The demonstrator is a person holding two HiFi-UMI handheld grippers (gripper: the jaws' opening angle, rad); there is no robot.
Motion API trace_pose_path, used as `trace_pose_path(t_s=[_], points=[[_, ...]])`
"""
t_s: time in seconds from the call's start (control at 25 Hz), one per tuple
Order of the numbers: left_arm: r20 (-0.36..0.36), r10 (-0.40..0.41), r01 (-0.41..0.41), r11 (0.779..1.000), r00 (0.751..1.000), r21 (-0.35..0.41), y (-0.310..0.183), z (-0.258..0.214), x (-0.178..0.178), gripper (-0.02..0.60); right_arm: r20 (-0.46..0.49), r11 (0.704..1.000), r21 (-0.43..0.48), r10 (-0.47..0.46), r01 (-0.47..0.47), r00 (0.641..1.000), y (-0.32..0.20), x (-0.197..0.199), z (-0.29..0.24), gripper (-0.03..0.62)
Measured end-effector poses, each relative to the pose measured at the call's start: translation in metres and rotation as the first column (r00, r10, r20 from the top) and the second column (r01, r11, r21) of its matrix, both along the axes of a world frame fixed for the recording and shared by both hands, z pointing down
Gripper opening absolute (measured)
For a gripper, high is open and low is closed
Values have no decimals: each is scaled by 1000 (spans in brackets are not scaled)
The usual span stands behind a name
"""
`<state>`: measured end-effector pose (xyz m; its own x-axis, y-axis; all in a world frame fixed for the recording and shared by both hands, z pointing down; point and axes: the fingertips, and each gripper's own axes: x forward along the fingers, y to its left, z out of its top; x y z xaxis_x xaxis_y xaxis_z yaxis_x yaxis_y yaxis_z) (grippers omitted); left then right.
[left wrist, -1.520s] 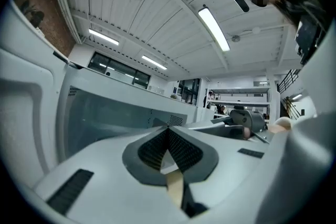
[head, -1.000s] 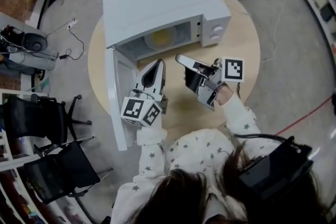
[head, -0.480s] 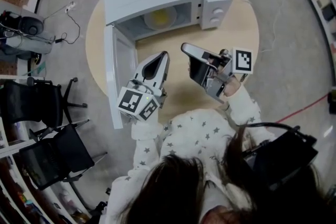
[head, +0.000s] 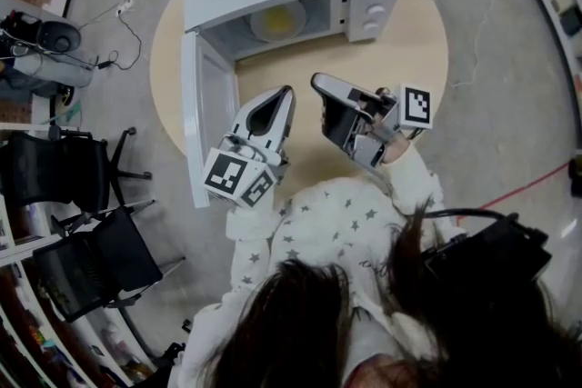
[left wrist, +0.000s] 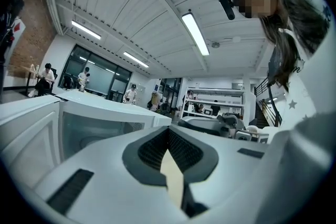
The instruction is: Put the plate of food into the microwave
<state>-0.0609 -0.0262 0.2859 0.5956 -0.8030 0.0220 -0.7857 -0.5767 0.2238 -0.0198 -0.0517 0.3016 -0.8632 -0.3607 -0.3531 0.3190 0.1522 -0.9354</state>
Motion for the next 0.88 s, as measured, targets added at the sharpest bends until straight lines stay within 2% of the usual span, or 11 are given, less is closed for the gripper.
trace_pose_path(t_s=[0.88], points=[[-2, -24, 24, 999, 1000, 28, 2, -4, -4, -5, 11, 999, 18, -27, 27, 1000, 0, -6, -3, 5]])
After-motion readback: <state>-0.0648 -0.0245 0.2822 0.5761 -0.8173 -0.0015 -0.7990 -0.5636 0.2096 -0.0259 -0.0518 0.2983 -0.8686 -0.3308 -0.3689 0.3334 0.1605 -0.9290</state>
